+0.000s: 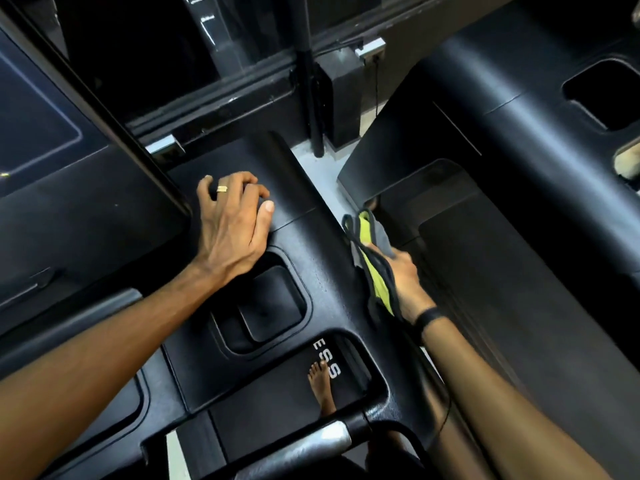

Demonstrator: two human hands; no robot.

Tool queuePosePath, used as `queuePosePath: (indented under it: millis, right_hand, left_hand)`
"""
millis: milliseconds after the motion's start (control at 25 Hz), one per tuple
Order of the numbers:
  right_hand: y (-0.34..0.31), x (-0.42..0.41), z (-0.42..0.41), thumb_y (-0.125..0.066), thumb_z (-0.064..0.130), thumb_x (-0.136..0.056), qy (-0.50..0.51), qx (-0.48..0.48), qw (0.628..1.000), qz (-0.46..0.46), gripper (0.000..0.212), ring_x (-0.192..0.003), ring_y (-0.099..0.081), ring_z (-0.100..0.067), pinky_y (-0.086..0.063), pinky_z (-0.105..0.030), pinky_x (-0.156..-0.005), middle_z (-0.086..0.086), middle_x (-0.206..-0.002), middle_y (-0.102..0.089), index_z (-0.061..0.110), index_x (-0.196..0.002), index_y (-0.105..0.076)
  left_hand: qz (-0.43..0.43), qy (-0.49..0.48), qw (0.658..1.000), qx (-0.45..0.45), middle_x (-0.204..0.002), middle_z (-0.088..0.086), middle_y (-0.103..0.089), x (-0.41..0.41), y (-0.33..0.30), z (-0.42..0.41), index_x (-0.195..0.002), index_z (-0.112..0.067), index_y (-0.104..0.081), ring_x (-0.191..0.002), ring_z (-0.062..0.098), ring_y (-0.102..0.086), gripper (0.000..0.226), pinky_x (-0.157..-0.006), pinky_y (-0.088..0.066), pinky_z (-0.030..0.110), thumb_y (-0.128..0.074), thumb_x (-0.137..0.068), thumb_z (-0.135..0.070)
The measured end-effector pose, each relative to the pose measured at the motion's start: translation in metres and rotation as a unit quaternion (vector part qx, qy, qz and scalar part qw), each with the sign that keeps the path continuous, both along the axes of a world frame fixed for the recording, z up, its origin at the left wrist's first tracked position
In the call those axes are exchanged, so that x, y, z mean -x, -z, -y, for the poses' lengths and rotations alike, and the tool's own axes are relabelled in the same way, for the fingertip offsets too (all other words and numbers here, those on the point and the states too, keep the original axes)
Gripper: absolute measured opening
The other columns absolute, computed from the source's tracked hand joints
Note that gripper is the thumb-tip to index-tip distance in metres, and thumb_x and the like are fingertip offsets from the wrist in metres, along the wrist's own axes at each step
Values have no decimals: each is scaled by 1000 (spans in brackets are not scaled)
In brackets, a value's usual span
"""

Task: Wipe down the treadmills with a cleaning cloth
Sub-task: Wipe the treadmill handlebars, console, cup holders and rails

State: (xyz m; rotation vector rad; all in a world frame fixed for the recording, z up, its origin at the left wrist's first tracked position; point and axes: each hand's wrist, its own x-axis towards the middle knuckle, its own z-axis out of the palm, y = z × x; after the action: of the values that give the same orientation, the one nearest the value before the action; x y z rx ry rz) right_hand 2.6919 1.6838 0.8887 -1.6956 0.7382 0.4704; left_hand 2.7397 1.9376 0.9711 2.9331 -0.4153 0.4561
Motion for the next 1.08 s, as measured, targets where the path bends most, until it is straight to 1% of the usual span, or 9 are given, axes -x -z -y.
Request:
queuePosePath:
  millis: [120, 240, 320, 520, 640, 760, 880, 1000, 1080]
  right_hand:
    - [-17, 15, -18, -42, 80, -82, -89, 256, 962, 37, 68, -108, -60, -34, -47, -43, -86, -7, -115, -67, 30, -124, -60]
    - [-43, -6, -58, -38, 75, -87, -122, 339, 917, 169, 68, -112, -53, -36, -46, -47, -86, -13, -121, -59, 22, -127, -54]
    - [-44, -37, -65, -44, 73, -89, -135, 285, 934, 170, 62, -113, -54, -34, -45, -45, -86, -11, -122, -60, 23, -124, -55]
    - [-9, -66, -33, -71, 44, -91, 5, -81, 994, 71, 47, -89, -71, -27, -56, -38, -82, -11, -94, -74, 4, -115, -70]
    - [5, -13, -5, -74, 37, -89, 50, -117, 991, 37, 37, -66, -69, -9, -51, -20, -61, 4, -73, -73, 7, -110, -74]
    - [-4, 37, 15, -66, 63, -85, -17, 51, 999, -2, 48, -93, -69, -25, -50, -35, -79, -1, -91, -73, 20, -105, -72]
    - [-32, 43, -22, -41, 75, -87, -107, 328, 932, 115, 63, -104, -59, -34, -45, -42, -79, -8, -110, -63, 23, -117, -59]
    - [-59, -3, -76, -42, 69, -90, -163, 388, 875, 240, 60, -102, -53, -32, -45, -46, -82, -10, -111, -57, 18, -119, -55]
    - [-59, -49, -91, -47, 67, -91, -175, 346, 891, 235, 59, -110, -53, -34, -45, -48, -87, -12, -118, -57, 19, -126, -53]
  left_hand:
    - [-6, -2, 1000, 2, -119, 14, -59, -3, 1, 0, -105, -6, -65, -114, 30, -56, 43, -109, -25, 57, -32, -99, -33]
    - [-9, -5, 1000, 1, -120, 14, -59, -3, -1, 0, -106, -6, -66, -115, 29, -55, 45, -109, -25, 58, -31, -99, -33]
    - [-19, -8, 1000, -3, -121, 13, -59, -3, -2, 1, -107, -6, -66, -115, 30, -55, 46, -109, -24, 58, -29, -99, -34]
    - [-25, -8, 1000, 2, -121, 13, -58, -2, -3, 2, -107, -7, -66, -115, 31, -55, 47, -110, -23, 58, -28, -100, -34]
    - [-26, -5, 1000, 0, -121, 13, -58, -3, -2, 1, -108, -7, -65, -116, 30, -55, 48, -110, -23, 58, -28, -100, -35]
    - [-25, 11, 1000, -6, -120, 12, -57, -4, 2, 0, -109, -7, -65, -114, 29, -56, 46, -111, -22, 58, -30, -100, -35]
    - [-27, 13, 1000, -5, -120, 13, -57, -6, 2, 0, -110, -7, -64, -114, 30, -56, 46, -111, -22, 59, -29, -101, -36]
    - [-34, 2, 999, -15, -122, 14, -57, -5, 1, 0, -115, -6, -62, -115, 30, -54, 49, -111, -22, 61, -27, -100, -37]
    - [-44, -10, 999, -23, -127, 14, -55, -5, -1, 0, -125, -6, -58, -117, 31, -53, 53, -112, -21, 61, -25, -100, -39]
